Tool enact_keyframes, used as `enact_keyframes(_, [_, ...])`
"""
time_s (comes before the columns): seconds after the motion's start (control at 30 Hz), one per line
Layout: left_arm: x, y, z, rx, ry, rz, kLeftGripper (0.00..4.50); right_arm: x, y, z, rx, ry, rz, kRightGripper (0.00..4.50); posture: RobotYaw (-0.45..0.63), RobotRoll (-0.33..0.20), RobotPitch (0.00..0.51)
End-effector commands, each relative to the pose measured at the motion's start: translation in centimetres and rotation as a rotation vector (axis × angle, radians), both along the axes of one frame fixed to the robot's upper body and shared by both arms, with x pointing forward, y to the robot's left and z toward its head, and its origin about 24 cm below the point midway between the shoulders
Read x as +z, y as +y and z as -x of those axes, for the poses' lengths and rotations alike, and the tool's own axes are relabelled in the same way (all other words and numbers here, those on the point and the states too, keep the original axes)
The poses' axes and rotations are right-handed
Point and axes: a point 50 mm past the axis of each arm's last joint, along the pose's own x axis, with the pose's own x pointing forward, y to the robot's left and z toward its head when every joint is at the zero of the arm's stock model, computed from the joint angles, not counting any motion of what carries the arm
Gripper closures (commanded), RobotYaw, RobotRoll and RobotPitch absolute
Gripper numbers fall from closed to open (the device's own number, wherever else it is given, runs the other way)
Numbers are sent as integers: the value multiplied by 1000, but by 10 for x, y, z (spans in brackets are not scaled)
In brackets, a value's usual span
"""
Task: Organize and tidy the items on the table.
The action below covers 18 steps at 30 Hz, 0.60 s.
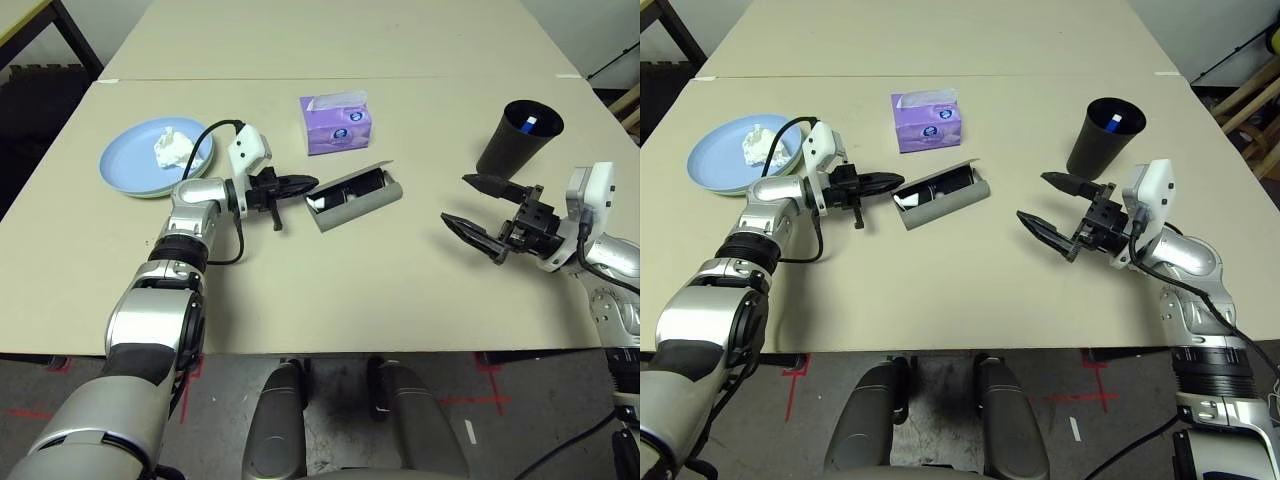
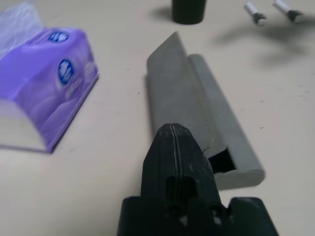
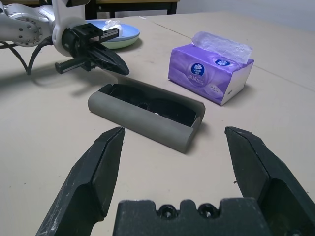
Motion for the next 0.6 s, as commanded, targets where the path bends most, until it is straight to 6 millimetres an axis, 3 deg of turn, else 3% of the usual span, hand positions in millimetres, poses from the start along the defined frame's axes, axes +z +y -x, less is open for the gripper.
enact_keyframes(0.03, [-7, -2, 4, -27, 19, 1, 4462, -1, -2, 0, 3, -1, 9, 0, 73, 0, 210])
enact_keyframes(0.6, [-12, -11, 14, -89, 37, -2, 4462, -3, -1, -2, 12, 0, 12, 0, 80, 0, 205])
